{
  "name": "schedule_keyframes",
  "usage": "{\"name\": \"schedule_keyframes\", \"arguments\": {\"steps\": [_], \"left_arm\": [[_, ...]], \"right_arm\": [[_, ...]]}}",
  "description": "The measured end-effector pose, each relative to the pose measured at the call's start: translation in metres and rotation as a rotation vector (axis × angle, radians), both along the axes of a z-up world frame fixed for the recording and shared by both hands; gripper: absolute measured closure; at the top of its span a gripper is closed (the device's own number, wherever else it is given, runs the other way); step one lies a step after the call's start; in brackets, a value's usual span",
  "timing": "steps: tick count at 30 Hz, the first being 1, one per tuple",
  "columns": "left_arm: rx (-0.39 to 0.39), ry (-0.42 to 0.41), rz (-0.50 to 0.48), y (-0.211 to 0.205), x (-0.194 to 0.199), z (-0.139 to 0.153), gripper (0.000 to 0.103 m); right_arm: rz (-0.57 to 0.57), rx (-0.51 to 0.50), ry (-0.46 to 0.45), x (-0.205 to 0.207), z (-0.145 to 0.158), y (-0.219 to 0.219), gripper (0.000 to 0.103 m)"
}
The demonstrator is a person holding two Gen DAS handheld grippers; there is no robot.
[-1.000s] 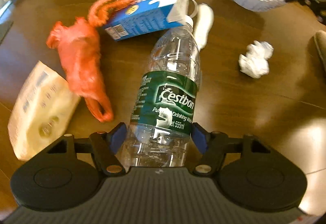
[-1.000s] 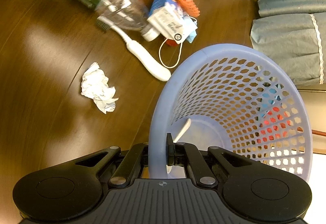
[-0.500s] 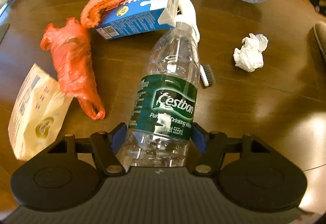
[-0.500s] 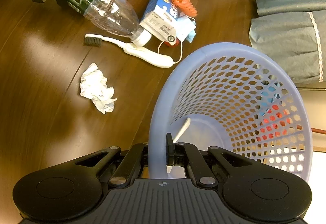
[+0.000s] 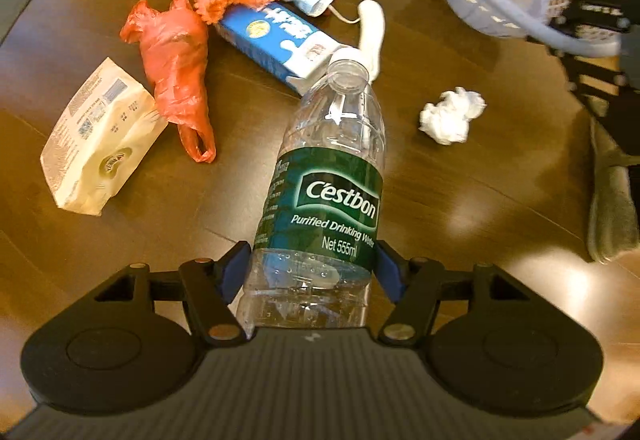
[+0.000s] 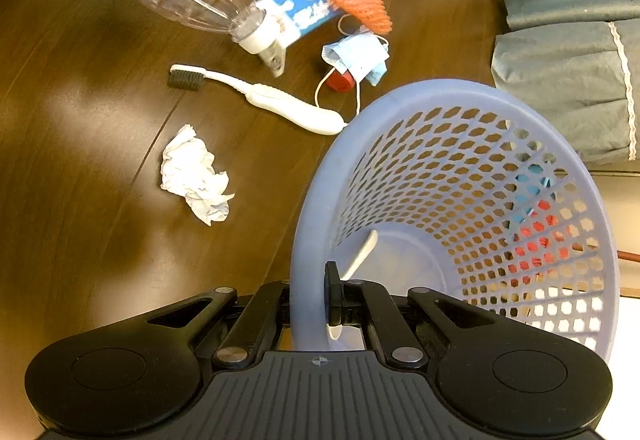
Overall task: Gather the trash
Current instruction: 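Carry the bottle with the left gripper and release it into the wastebasket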
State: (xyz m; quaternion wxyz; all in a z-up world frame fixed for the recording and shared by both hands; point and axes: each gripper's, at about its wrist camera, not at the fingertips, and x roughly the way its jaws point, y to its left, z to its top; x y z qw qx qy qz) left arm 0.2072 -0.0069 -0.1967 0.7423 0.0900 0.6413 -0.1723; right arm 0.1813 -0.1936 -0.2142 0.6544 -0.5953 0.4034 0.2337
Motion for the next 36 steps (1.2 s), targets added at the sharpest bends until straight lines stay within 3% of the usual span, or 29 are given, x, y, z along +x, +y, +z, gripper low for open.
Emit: {"name": "schedule_keyframes", "arguments": {"steps": [4, 16, 26, 36], "left_arm": [[-0.018, -0.004, 0.029, 0.002, 0.0, 0.028, 0.042], [-0.035, -0.123, 0.024, -0.025, 0.033, 0.111, 0.042], [-0.103, -0.159, -0.006, -0.054, 0.057, 0.144, 0.041], [-0.145, -0.146, -0.05, -0.081, 0.074, 0.157, 0.041]], "right_arm": [[-0.001, 0.001, -0.004, 0.001, 0.0, 0.0, 0.103], [0.006, -0.005, -0.004, -0.001, 0.0, -0.001, 0.103], [0.007, -0.006, -0.003, -0.002, 0.0, 0.0, 0.103], [0.01, -0.006, -0.005, -0.004, -0.003, 0.002, 0.103]]}}
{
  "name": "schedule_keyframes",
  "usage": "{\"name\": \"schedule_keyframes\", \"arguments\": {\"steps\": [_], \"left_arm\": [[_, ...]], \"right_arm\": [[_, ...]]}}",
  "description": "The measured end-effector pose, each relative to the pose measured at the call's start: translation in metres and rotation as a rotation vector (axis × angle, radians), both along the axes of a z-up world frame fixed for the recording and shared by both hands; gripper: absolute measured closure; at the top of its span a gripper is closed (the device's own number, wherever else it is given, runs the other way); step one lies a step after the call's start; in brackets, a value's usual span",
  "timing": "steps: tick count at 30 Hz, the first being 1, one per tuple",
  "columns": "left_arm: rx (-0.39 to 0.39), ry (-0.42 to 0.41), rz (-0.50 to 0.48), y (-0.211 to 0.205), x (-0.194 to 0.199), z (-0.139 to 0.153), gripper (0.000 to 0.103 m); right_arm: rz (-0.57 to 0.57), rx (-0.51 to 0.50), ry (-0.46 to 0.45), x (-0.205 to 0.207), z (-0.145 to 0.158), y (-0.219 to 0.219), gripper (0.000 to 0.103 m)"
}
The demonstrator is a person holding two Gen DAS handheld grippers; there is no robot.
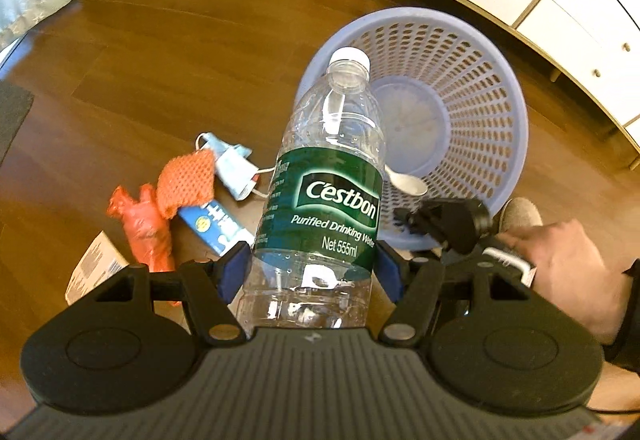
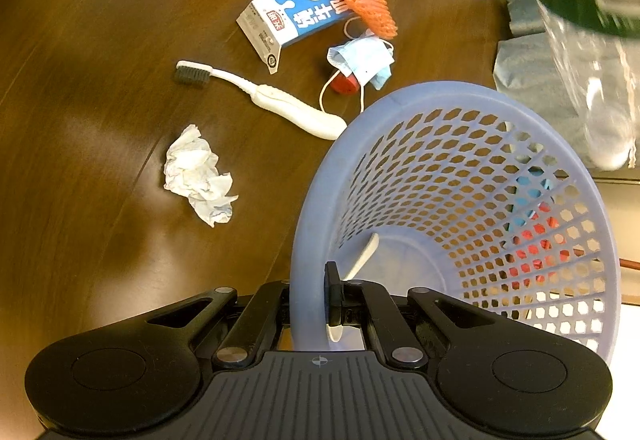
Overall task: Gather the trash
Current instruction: 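Carry the bottle with the left gripper and release it into the wastebasket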
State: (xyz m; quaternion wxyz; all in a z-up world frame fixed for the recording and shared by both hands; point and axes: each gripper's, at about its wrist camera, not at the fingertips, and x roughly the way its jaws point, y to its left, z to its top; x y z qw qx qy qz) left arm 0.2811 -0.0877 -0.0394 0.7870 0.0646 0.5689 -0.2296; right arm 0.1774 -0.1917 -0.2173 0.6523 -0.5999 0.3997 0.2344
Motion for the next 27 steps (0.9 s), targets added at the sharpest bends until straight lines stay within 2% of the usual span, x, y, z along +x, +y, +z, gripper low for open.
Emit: {"name": "schedule_keyframes", "arguments": {"steps": [16, 27], "left_arm": [[-0.02, 0.046, -0.064, -0.052, 0.021, -0.014, 0.04], [-0.068, 0.081, -0.073, -0.081, 0.039, -0.025, 0.042]], "right_arm": [[-0.016, 0.018, -0.002, 0.005, 0.003, -0.001, 0.103], [-0.03, 0.039, -0.005, 0.005, 0.004, -0.002, 0.103]]}}
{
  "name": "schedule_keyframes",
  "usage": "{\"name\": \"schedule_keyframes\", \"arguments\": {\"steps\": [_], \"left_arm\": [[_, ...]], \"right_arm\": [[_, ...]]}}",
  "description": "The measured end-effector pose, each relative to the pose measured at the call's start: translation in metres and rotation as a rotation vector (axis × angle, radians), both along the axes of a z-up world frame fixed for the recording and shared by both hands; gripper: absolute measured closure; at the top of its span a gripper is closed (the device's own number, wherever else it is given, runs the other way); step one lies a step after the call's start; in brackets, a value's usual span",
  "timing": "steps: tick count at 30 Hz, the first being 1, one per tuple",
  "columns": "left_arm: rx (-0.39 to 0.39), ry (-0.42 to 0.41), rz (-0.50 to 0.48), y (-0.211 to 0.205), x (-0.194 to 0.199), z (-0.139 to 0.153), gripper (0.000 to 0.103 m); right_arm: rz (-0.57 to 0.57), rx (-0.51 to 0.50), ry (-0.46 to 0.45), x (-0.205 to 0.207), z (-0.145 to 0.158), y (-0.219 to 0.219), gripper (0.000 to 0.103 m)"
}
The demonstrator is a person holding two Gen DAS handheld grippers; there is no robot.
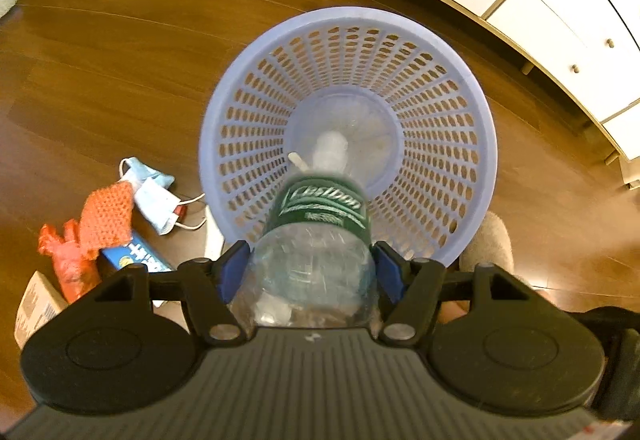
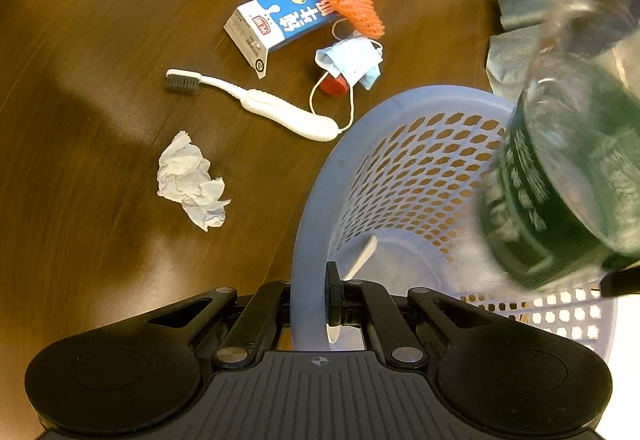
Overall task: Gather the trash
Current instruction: 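Carry the bottle with the left gripper and release it into the wastebasket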
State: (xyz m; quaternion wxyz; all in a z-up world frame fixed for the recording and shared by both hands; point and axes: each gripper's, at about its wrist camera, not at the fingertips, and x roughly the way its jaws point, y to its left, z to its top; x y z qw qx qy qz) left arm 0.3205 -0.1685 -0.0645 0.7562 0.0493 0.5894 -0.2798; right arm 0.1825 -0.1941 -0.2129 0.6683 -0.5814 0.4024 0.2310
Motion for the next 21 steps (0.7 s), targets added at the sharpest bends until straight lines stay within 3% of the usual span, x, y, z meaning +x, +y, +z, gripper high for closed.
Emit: {"name": "schedule_keyframes", "arguments": {"steps": [2, 21], "left_arm": [[-0.029, -0.003, 0.002, 0.0, 0.002, -0.001, 0.036], [-0.011, -0.036, 0.066, 0.033, 0.008, 0.004, 0.036]], "right_arm": [[-0.003, 0.002, 0.004, 0.0, 0.001, 0.0, 0.103], [-0.035, 0.013, 0.005, 0.005, 0.005, 0.001, 0.103]]}}
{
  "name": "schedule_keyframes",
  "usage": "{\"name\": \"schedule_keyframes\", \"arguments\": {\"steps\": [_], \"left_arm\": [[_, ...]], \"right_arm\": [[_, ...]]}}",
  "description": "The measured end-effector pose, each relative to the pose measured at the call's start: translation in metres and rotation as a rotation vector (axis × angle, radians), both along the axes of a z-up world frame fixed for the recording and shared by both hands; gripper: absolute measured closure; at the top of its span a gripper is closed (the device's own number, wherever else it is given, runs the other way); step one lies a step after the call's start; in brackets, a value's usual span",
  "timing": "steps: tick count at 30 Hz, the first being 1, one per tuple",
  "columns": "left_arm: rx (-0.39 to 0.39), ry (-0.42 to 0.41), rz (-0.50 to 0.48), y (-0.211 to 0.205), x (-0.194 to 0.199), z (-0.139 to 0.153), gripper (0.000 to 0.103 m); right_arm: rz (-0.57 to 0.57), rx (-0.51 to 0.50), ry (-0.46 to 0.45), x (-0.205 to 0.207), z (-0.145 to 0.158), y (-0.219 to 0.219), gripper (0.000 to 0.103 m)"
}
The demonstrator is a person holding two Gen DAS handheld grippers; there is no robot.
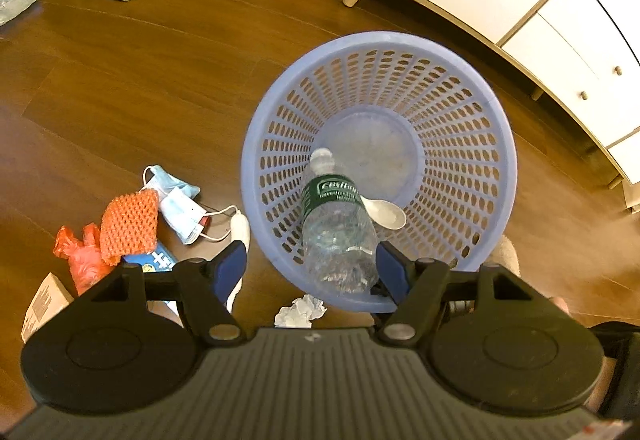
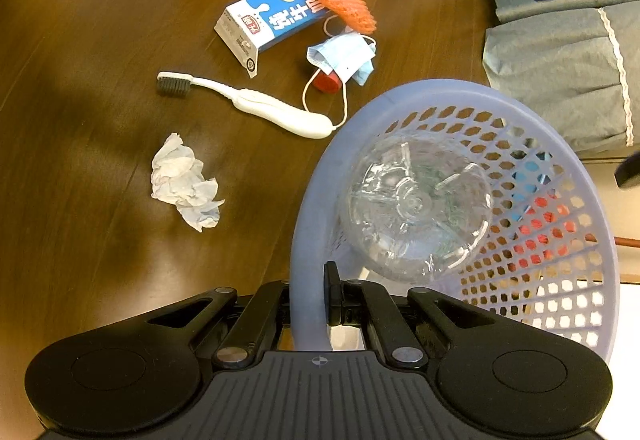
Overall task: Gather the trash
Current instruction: 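Carry the bottle with the left gripper and release it into the wastebasket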
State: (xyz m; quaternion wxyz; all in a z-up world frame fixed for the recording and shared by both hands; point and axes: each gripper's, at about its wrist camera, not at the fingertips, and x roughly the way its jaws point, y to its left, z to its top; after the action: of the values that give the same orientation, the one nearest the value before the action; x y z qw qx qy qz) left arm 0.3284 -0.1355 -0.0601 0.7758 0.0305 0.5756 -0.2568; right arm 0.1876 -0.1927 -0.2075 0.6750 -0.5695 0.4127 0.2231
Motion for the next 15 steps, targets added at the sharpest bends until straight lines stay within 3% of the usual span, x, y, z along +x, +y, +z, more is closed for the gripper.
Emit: {"name": "schedule_keyframes", "arguments": {"steps": [15], "left_arm": [[0.059, 0.02, 0.044, 0.035, -0.003, -0.019, 0.034]], "right_arm": [[-0.03, 0.017, 0.004, 0.002, 0.004, 0.002, 0.103]]}}
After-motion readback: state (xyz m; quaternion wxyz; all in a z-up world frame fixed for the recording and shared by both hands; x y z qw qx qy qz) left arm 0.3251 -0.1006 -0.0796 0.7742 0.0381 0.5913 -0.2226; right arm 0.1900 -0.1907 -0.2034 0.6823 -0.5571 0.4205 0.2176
